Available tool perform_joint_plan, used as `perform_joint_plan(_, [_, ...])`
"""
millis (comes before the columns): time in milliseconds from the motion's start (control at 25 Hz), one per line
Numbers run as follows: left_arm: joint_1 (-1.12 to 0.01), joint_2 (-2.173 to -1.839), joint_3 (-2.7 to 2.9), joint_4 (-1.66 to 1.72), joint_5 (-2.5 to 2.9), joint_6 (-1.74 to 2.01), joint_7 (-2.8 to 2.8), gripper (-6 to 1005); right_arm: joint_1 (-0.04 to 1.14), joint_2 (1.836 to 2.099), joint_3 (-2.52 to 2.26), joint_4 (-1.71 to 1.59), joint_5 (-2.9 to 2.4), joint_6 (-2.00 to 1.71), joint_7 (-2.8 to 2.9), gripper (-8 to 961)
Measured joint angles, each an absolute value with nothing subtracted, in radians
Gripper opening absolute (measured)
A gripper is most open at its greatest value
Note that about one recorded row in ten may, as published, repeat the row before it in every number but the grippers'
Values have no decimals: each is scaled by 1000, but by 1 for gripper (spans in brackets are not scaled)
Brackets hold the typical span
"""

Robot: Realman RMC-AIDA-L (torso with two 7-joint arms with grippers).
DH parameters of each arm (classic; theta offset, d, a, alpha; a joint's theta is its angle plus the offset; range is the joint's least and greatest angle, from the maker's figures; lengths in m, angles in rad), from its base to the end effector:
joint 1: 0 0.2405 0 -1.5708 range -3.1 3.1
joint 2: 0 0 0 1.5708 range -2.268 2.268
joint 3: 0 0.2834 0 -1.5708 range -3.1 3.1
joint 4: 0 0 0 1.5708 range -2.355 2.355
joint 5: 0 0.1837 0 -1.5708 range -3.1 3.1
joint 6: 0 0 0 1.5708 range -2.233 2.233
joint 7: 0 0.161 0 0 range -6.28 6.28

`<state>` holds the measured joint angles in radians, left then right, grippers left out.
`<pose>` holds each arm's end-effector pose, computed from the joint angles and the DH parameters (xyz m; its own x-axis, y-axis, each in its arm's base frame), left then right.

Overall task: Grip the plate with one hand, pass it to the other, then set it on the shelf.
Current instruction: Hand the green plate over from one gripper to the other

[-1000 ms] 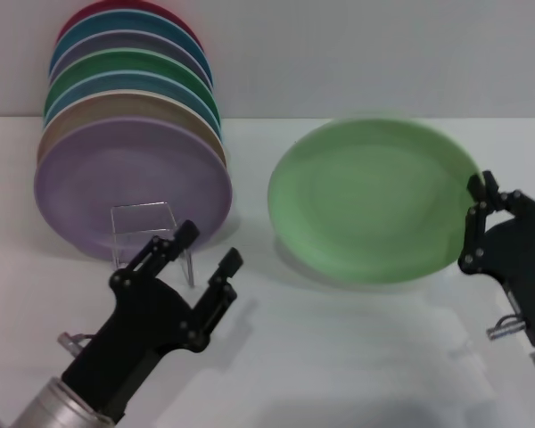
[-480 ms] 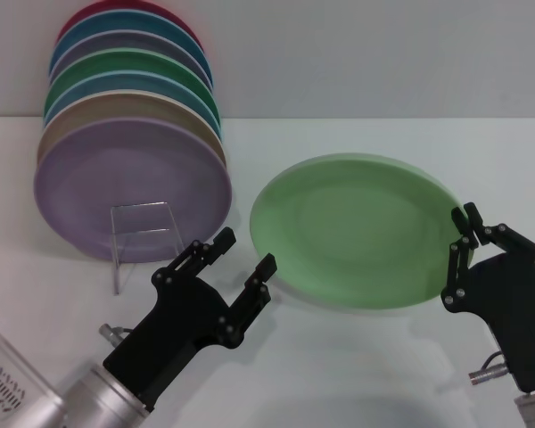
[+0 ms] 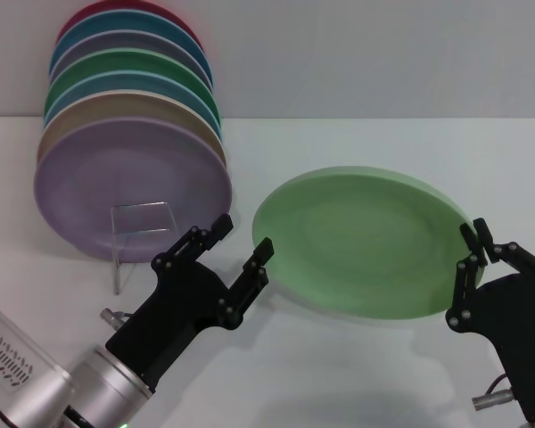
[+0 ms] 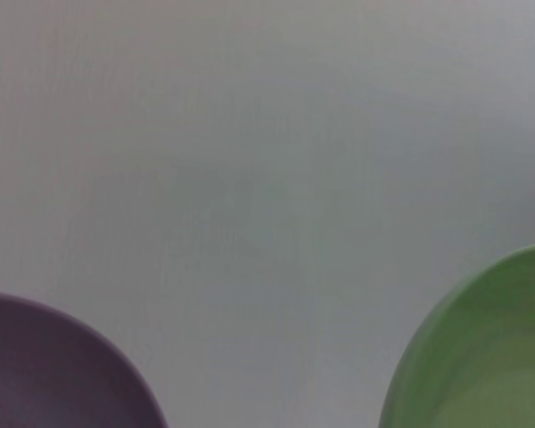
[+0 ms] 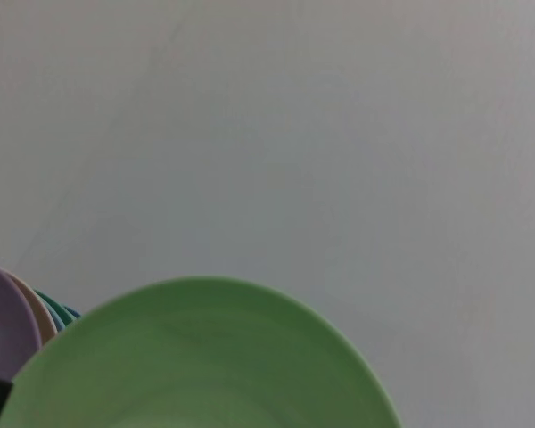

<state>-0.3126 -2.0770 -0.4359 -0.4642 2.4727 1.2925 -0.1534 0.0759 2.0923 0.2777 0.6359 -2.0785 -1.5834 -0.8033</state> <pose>-0.2367 0.2614 -0.1009 0.6001 -0.0612 0.7975 0.5674 -0.6702 -0.4784 0.2549 0.2020 -0.0594 0.8712 0.3863 -0.3029 -0.2923 -0.0875 -0.9523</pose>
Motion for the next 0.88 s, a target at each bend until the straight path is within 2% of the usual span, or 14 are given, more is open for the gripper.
perform_joint_plan(640, [-342, -2079, -447, -475, 2473, 1251, -155, 555, 86, 2092, 248, 642, -2077, -1589, -831, 18])
perform_joint_plan(880, [-344, -2079, -451, -473, 2473, 1248, -155, 445, 88, 2092, 248, 645, -2077, -1587, -832, 18])
